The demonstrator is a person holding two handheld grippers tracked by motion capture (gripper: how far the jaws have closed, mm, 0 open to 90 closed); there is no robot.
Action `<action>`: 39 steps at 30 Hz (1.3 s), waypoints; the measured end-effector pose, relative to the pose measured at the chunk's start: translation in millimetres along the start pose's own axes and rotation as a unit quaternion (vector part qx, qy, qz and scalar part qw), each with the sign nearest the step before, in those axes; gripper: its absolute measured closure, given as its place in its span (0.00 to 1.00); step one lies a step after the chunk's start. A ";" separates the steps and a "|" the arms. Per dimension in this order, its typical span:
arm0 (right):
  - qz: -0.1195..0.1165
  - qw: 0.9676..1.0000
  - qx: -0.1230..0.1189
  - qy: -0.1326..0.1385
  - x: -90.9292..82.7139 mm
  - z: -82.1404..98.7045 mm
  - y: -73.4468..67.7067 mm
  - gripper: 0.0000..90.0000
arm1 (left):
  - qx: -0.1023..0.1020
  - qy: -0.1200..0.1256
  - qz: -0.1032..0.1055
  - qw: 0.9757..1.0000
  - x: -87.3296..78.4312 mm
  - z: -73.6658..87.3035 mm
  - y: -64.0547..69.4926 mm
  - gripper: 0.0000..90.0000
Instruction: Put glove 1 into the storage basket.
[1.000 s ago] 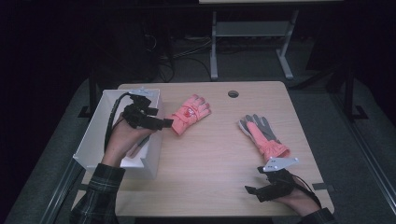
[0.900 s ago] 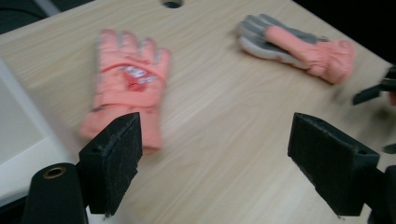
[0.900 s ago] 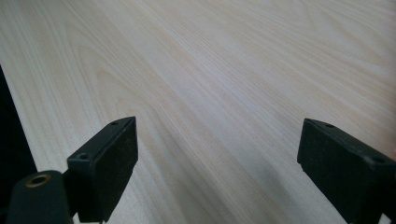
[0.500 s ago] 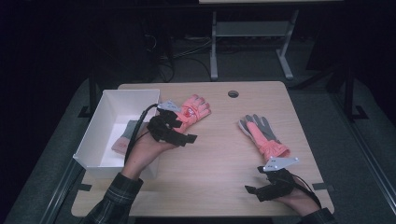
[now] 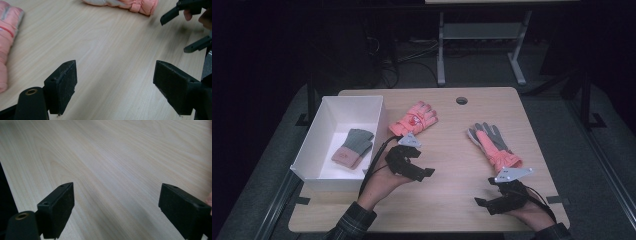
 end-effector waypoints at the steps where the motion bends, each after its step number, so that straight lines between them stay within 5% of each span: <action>1: 0.000 1.000 0.001 0.001 -0.4 -0.4 -0.2 0.15 | 0.000 -0.002 0.001 1.000 2.1 3.3 1.6 0.21; 8: 0.018 1.000 0.006 0.014 -6.9 -9.8 1.0 0.15 | 0.005 -0.003 -0.003 1.000 11.4 24.1 6.6 0.20; 14: 0.006 0.999 0.022 0.022 -13.7 -21.2 3.1 0.23 | 0.001 -0.009 -0.011 1.000 13.4 42.0 7.2 0.19; 22: 0.027 0.998 0.036 0.041 -20.6 -46.1 18.6 0.65 | 0.008 -0.016 -0.014 1.000 16.5 54.5 12.7 0.19; 28: 0.058 0.996 0.050 0.051 -28.9 -63.8 50.7 1.00 | 0.012 -0.012 -0.011 1.000 22.6 57.3 16.9 0.19; 39: 0.106 0.991 0.068 0.049 -29.6 -73.3 118.6 1.00 | 0.017 -0.014 -0.006 1.000 26.3 59.3 15.6 0.19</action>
Point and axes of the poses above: each handheld gripper's, and its own axes: x roughly forward along the jaws, z roughly out of its underside, y roughly to its right, the point moved 5 cm from there along x, roughly forward along the jaws, and after that the axes turned 6 degrees about x, right-handed, at the moved point
